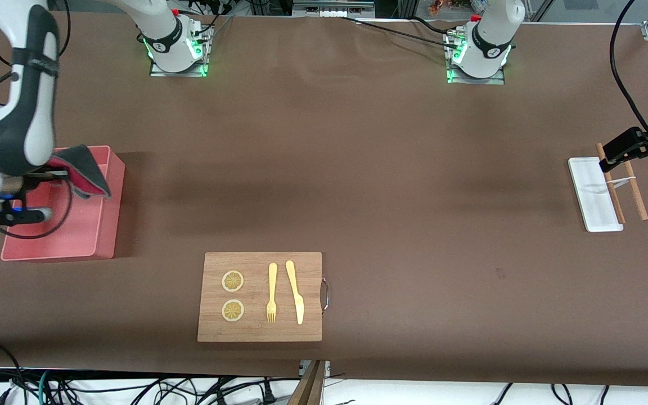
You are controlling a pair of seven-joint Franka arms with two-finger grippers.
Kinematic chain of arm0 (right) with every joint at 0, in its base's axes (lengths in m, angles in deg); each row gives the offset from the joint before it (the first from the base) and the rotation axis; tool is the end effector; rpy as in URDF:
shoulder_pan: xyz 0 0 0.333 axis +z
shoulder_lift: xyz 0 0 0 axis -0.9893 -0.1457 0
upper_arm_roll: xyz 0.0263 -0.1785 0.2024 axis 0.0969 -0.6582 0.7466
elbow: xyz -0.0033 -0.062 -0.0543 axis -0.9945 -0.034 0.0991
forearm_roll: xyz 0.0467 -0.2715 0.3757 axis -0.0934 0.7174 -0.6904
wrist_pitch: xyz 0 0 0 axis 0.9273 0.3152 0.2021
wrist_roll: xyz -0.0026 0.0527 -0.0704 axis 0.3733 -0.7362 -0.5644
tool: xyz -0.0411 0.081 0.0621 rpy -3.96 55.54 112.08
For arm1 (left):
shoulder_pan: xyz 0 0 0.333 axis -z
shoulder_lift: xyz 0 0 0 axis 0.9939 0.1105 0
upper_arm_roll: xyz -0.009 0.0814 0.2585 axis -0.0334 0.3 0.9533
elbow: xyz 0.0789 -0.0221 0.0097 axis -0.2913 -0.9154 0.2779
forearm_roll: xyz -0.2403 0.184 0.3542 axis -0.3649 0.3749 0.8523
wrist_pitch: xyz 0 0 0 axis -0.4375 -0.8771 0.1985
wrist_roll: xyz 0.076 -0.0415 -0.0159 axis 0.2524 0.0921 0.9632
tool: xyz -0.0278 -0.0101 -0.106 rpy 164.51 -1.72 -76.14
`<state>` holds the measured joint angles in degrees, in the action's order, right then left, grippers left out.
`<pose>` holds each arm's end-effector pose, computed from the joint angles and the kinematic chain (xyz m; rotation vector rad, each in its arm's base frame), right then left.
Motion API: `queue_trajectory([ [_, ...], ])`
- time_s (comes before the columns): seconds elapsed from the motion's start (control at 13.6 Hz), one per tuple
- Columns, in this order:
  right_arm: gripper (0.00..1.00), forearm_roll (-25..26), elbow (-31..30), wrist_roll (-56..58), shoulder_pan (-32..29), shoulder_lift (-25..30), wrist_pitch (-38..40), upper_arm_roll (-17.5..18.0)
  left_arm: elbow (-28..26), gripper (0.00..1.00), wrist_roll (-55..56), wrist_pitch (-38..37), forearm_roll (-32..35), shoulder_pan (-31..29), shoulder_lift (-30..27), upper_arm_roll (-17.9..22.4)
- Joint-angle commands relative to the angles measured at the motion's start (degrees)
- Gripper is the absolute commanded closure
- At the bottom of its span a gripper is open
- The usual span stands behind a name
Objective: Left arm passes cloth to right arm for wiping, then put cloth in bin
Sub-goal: 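Move the cloth with the right gripper over the pink bin and release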
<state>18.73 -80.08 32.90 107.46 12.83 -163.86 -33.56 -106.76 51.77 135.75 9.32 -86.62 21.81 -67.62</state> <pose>0.6675 -0.1281 0.3570 2.9592 0.1166 -0.6754 0.6582 0.0265 0.5732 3.1258 0.1462 0.1346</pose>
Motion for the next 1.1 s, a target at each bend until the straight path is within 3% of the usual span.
queue_trajectory([
  [0.0,1.00,3.3,-1.5,3.2,-7.4,0.8,-2.4,6.2,2.0,0.00,-0.8,-0.4,0.0,0.2,0.9,0.2],
  [0.15,1.00,3.7,-2.6,3.4,-9.7,0.0,-4.1,6.9,2.0,0.00,-0.8,-0.4,0.0,0.1,0.9,0.1],
  [0.51,1.00,4.3,-13.5,5.3,-12.0,-1.4,-21.5,7.6,2.1,0.00,-0.9,-0.4,0.0,0.2,0.9,0.1],
  [0.81,1.00,4.2,-18.4,5.3,-13.1,-2.9,-30.9,8.0,2.0,0.00,-0.9,-0.4,0.0,0.2,0.9,0.1],
  [0.88,0.64,4.1,-19.3,5.3,-13.5,-3.5,-32.9,8.0,2.1,0.00,-0.9,-0.4,0.0,0.2,0.9,0.1],
  [0.96,0.01,3.9,-19.8,5.2,-13.6,-3.6,-34.2,8.1,2.1,0.00,-0.9,-0.4,0.0,0.2,0.9,0.1],
  [1.03,0.00,3.9,-19.7,5.1,-13.8,-3.4,-34.2,8.8,2.1,0.00,-0.9,-0.4,0.0,0.2,0.9,0.1],
])
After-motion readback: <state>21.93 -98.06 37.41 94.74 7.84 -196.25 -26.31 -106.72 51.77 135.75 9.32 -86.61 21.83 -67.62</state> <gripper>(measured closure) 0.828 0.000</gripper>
